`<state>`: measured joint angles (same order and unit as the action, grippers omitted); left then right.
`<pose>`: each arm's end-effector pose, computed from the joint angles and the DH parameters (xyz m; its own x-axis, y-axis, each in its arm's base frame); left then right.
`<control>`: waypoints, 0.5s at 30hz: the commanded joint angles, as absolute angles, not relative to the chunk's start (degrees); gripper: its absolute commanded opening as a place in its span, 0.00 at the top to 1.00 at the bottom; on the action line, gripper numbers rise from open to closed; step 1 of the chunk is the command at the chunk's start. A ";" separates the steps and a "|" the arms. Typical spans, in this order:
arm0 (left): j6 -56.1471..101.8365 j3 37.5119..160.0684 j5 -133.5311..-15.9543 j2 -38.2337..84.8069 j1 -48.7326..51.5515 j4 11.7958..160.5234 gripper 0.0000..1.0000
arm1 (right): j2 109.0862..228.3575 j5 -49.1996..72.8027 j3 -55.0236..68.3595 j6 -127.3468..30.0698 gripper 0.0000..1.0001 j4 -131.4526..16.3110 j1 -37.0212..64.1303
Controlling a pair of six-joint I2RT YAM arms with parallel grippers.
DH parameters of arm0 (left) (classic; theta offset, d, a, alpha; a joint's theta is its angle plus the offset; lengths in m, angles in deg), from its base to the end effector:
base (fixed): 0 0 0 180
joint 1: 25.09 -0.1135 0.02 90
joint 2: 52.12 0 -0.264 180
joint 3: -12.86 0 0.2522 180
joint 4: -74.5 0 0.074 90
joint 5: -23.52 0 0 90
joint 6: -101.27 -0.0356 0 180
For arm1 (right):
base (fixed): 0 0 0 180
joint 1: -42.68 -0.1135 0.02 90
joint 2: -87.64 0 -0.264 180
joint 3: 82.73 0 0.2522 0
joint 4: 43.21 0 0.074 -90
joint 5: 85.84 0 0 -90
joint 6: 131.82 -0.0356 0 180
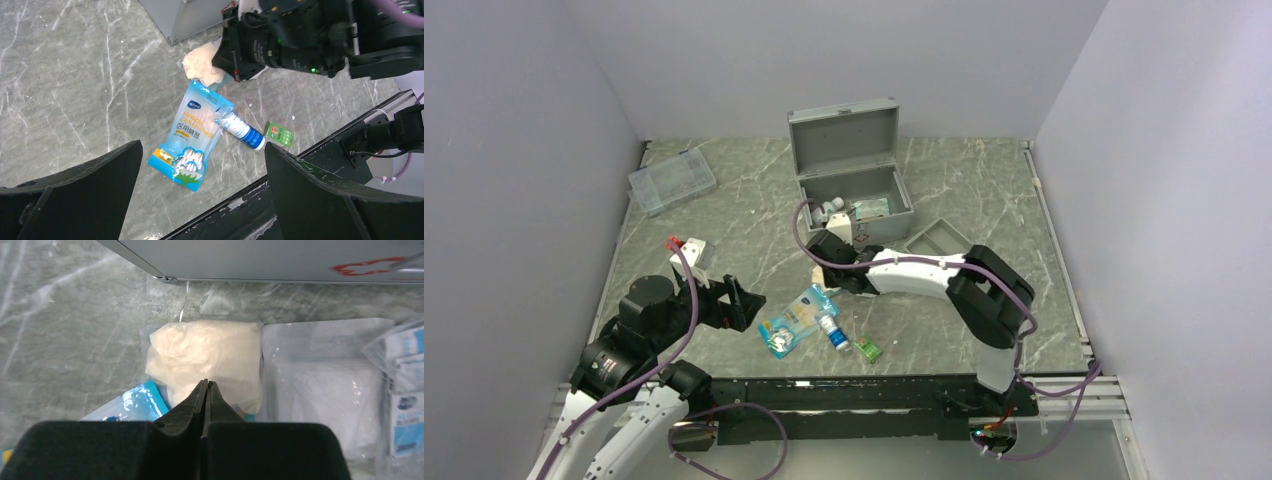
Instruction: Organize the medicine kit
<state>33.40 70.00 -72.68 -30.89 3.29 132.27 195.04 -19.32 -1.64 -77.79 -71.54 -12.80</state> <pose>0.0683 -0.0413 0.3163 -0.5147 -0.1476 -0.8446 0.3960 0.8328 -0.3869 0.2309 0.3106 0.1667 -0.7412 -0.1269 -0.6592 -0.2344 0.9691 0.0769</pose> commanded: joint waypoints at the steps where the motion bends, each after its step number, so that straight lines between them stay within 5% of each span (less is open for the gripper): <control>1: 33.46 70.42 -72.55 -30.87 3.56 130.71 0.01 | 187.28 -22.83 -2.42 -77.01 1.00 -71.45 -12.74; 8: 33.50 70.48 -72.42 -30.89 3.54 130.71 0.01 | 183.70 -23.02 -3.40 -76.59 0.99 -71.86 -12.77; 11: 33.50 70.48 -72.48 -30.78 3.50 130.71 0.01 | 186.13 -23.09 -1.24 -77.70 0.63 -74.63 -12.73; 15: 33.56 70.48 -72.39 -30.84 3.56 130.86 0.01 | 188.06 -21.95 -0.71 -79.00 0.46 -73.92 -12.74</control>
<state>33.40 70.00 -72.66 -30.89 3.29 132.27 186.27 -21.77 -2.64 -77.70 -73.29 -12.80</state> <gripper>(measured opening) 0.994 0.484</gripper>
